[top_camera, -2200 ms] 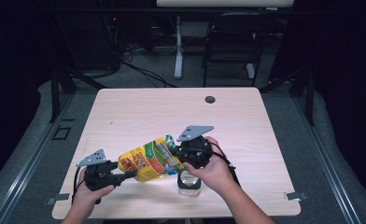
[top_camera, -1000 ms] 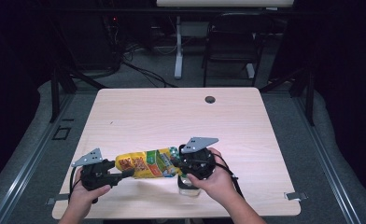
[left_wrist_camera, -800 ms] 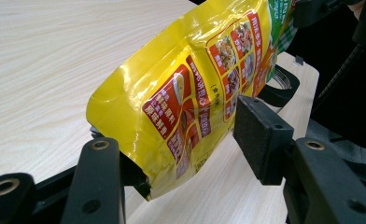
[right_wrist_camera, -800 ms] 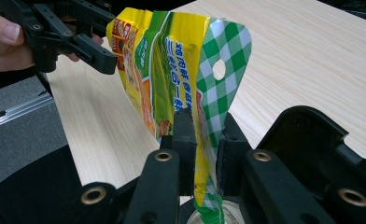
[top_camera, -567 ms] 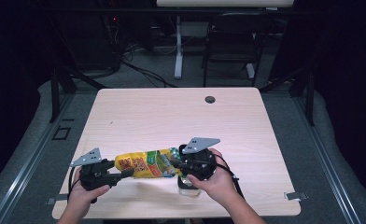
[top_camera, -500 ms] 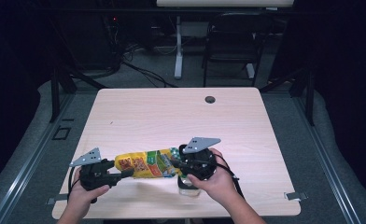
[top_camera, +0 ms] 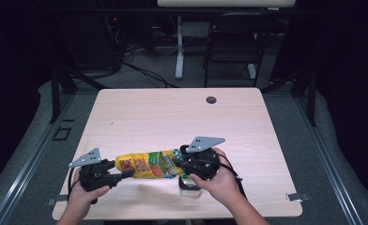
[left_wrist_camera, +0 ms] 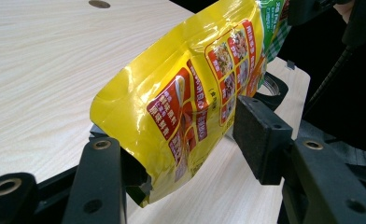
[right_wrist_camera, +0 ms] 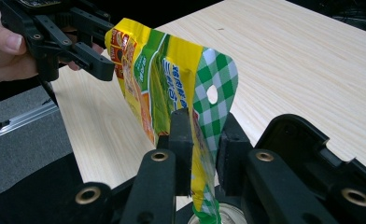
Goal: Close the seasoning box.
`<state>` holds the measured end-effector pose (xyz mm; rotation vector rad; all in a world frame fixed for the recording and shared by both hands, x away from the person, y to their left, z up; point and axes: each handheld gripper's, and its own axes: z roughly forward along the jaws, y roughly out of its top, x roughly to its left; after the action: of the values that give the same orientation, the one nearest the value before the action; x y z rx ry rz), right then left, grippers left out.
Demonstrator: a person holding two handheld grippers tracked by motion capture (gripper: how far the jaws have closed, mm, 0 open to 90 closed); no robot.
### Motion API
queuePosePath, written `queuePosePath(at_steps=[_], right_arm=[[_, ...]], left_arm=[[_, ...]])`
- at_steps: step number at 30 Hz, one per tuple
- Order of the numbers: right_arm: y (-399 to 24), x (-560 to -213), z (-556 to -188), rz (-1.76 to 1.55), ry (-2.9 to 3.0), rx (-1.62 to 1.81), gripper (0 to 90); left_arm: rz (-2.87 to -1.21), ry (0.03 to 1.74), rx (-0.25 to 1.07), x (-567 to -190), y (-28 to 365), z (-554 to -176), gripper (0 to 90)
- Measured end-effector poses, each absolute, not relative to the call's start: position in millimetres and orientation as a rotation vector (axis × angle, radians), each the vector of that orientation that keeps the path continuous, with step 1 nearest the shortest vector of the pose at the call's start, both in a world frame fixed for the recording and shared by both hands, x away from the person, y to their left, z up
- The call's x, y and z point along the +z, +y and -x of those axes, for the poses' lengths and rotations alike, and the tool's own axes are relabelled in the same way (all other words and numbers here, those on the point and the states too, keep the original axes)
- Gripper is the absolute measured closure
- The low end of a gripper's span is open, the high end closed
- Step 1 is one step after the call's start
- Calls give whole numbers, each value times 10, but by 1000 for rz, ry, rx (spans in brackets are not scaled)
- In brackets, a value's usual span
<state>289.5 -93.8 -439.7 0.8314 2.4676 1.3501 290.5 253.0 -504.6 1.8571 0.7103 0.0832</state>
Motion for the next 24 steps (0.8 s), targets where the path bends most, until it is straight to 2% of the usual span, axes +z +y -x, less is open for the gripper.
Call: queuePosePath(at_steps=[24], right_arm=[[-1027,-4318,-2841,-825,2445,1370,810]], left_arm=[[-1826,692,93,-4996,2526,-2875,533]])
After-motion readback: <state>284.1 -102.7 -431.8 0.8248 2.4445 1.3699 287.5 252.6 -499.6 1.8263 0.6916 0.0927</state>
